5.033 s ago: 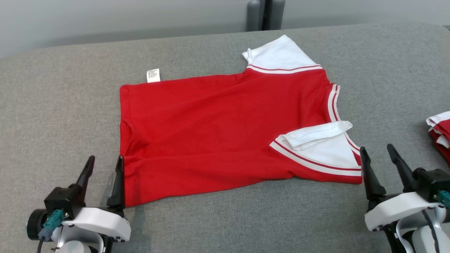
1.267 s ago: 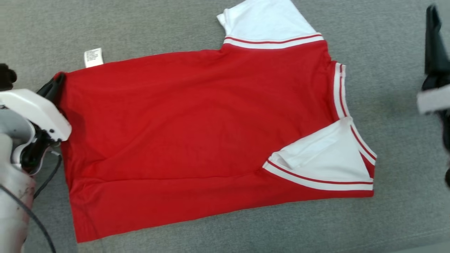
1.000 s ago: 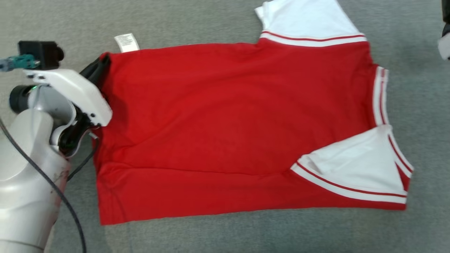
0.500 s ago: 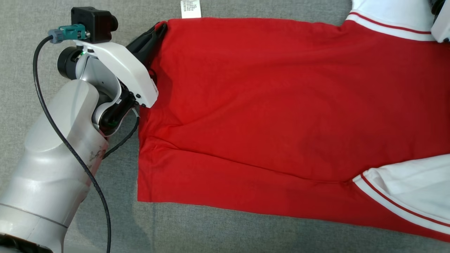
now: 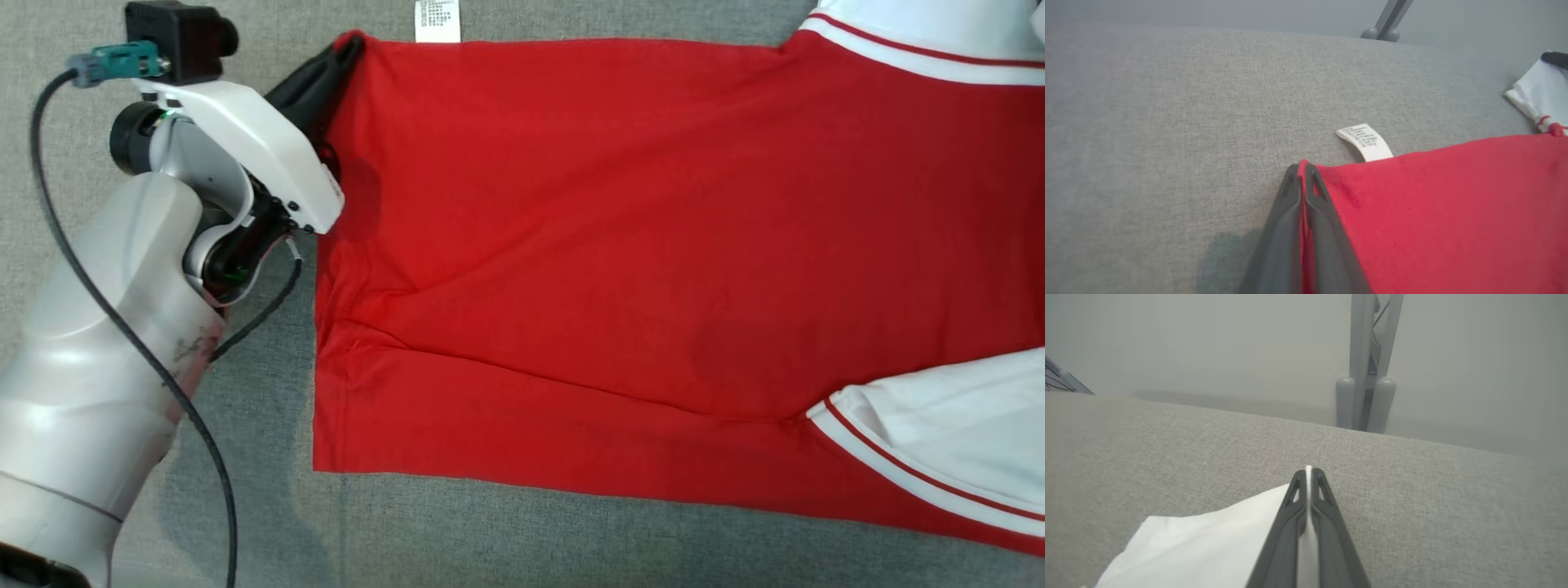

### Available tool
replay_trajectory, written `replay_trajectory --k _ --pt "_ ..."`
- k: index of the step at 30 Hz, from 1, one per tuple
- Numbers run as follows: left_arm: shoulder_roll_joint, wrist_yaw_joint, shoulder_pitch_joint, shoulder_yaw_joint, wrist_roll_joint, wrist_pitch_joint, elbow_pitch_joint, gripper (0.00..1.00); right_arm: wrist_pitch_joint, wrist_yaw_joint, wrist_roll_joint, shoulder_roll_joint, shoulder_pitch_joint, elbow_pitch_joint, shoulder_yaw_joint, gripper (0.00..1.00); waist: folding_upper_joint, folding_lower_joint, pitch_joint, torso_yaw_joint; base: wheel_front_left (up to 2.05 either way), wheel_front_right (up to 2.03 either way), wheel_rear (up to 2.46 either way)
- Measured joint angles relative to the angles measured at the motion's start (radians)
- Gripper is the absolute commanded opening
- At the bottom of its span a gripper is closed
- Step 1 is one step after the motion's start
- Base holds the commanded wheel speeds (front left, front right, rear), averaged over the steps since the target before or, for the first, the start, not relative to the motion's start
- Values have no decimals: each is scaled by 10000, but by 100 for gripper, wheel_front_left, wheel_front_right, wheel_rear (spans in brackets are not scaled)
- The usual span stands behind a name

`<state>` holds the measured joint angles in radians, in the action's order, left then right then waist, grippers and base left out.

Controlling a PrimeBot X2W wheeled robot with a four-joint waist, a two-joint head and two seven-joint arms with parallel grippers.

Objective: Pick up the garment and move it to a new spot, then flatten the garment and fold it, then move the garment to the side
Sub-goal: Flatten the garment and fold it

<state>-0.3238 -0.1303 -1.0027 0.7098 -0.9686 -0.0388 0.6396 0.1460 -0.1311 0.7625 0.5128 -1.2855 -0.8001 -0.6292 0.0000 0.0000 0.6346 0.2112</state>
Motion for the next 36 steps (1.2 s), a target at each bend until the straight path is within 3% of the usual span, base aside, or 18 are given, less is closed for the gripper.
replay_trajectory --k 13,19,26,36 --pt "-991 0 207 -134 -905 372 -777 0 -698 0 1676 798 370 1519 -349 0 0 0 -736 -472 0 0 0" --pt "-1519 2 1037 -393 -1469 495 -1756 0 -849 2 2466 1168 1327 2968 -395 0 1 0 -992 -711 0 0 0" --pt "-2414 130 3025 -888 -2533 552 -3873 0 -853 2 3390 1720 3660 5436 -35 0 1 0 -1281 -1128 0 0 0" --pt "-3634 1005 5776 -1870 -3827 1118 -6460 0 -1538 2 4080 1812 8022 7948 1768 0 1 0 -1689 -1550 0 0 0"
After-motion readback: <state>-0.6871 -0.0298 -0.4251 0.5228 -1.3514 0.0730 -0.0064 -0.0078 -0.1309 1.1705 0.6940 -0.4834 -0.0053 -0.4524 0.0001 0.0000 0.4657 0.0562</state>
